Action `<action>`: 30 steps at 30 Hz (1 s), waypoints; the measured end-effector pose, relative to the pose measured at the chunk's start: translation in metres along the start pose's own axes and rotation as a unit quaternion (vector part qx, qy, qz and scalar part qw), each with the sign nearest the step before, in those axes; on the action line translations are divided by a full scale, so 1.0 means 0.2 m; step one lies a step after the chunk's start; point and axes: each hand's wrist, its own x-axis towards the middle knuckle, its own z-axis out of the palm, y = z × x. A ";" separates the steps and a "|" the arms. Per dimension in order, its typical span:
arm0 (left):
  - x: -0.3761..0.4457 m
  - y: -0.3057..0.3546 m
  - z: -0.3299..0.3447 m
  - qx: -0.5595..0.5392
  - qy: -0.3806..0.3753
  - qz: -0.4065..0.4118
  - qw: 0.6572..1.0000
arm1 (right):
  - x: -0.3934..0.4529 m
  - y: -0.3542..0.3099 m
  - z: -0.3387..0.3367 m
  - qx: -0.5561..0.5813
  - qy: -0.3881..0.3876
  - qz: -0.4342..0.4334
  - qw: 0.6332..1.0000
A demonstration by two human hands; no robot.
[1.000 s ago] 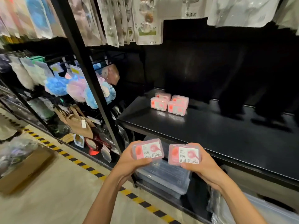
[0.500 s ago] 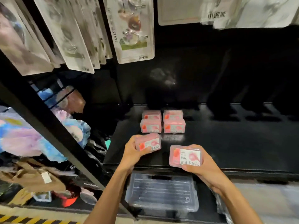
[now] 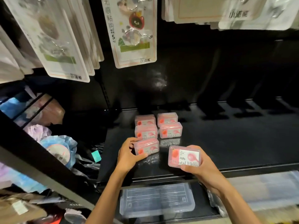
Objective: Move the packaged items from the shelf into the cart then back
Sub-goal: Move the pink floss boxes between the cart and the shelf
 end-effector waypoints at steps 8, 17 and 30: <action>0.04 -0.07 0.02 -0.059 0.036 -0.042 0.997 | 0.08 0.01 0.07 -0.003 0.010 0.011 1.000; 0.08 -0.09 0.06 -0.089 0.057 -0.056 0.993 | 0.12 0.01 0.08 -0.008 0.033 0.014 0.999; 0.08 -0.10 0.06 -0.105 0.065 -0.069 0.990 | 0.14 0.02 0.06 -0.006 0.040 0.022 0.999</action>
